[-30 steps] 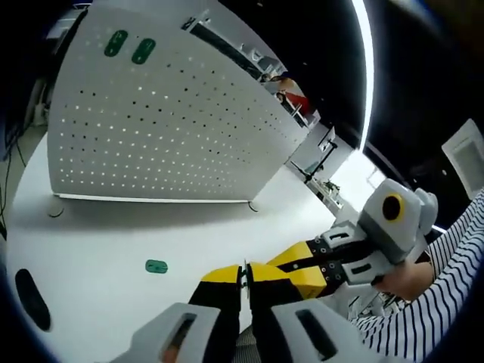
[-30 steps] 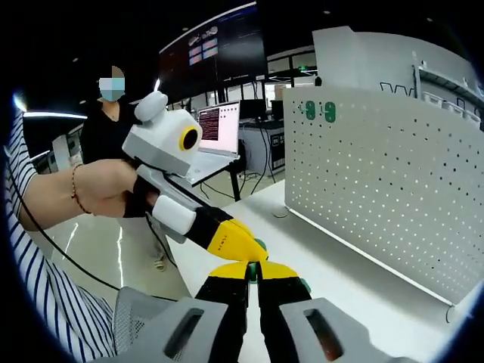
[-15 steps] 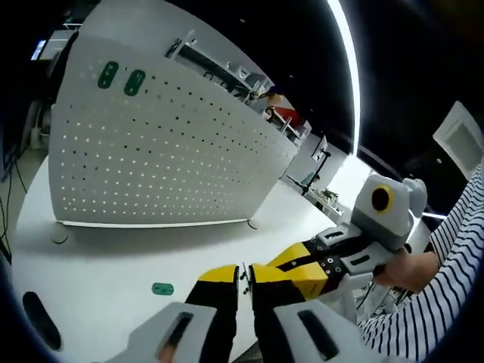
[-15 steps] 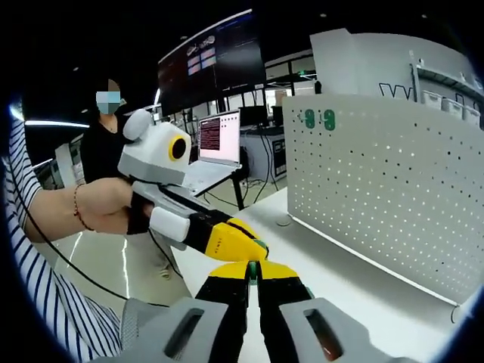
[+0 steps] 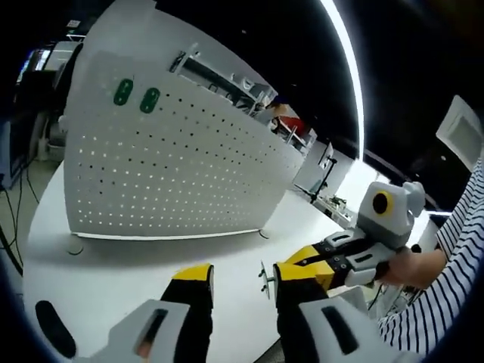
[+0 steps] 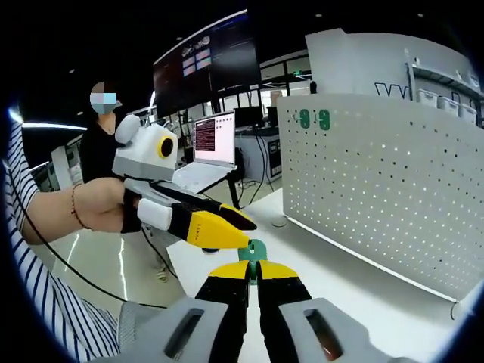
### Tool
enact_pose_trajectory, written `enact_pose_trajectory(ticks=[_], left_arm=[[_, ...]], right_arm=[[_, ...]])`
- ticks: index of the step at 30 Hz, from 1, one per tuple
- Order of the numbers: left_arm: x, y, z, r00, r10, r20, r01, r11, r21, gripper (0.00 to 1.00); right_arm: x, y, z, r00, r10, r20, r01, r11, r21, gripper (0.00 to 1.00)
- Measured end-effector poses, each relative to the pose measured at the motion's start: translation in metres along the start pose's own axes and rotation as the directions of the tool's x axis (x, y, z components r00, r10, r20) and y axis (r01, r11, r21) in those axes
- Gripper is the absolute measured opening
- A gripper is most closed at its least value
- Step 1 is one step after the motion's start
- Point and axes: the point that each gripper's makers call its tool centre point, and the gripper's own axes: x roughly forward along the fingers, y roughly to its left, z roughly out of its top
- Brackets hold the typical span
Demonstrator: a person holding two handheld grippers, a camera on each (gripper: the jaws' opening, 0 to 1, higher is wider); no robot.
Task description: Insert the hook assembly into the mounting plate slot until the hook locks in place.
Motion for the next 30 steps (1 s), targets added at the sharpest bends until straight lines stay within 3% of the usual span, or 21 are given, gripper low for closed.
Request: enact_pose_trajectory(ticks=[4,6,15,19,24,30], left_arm=[[-0.002,0.0,0.004,1.0,0.002,0.011,-0.002,1.0,0.023,0.5],[-0.003,0.0,0.002,1.0,0.004,0.0,-0.004,0.999,0.045,0.54],[-0.004,-0.006,0.001,1.0,-0.01,-0.001,0.01,0.998,0.065,0.69],[-0.006,-0.015,0.0,0.999,-0.048,0.005,0.047,0.996,0.073,0.74],[-0.007,-0.02,0.002,0.998,-0.061,0.025,0.059,0.995,0.082,0.88],[-0.007,-0.019,0.0,0.998,-0.057,0.022,0.055,0.994,0.094,0.97]], right_arm=[[0.0,-0.004,0.003,1.0,-0.025,0.017,0.025,1.0,0.006,0.0],[0.001,-0.005,0.003,0.999,-0.045,0.012,0.046,0.997,-0.059,0.0],[0.003,-0.007,0.01,0.998,-0.054,0.043,0.055,0.998,-0.027,0.0],[0.004,-0.009,0.014,0.996,-0.06,0.059,0.062,0.998,-0.034,0.0],[0.006,-0.012,0.026,0.992,-0.075,0.1,0.08,0.996,-0.042,0.0],[0.01,-0.016,0.037,0.985,-0.096,0.141,0.103,0.994,-0.039,0.0]])
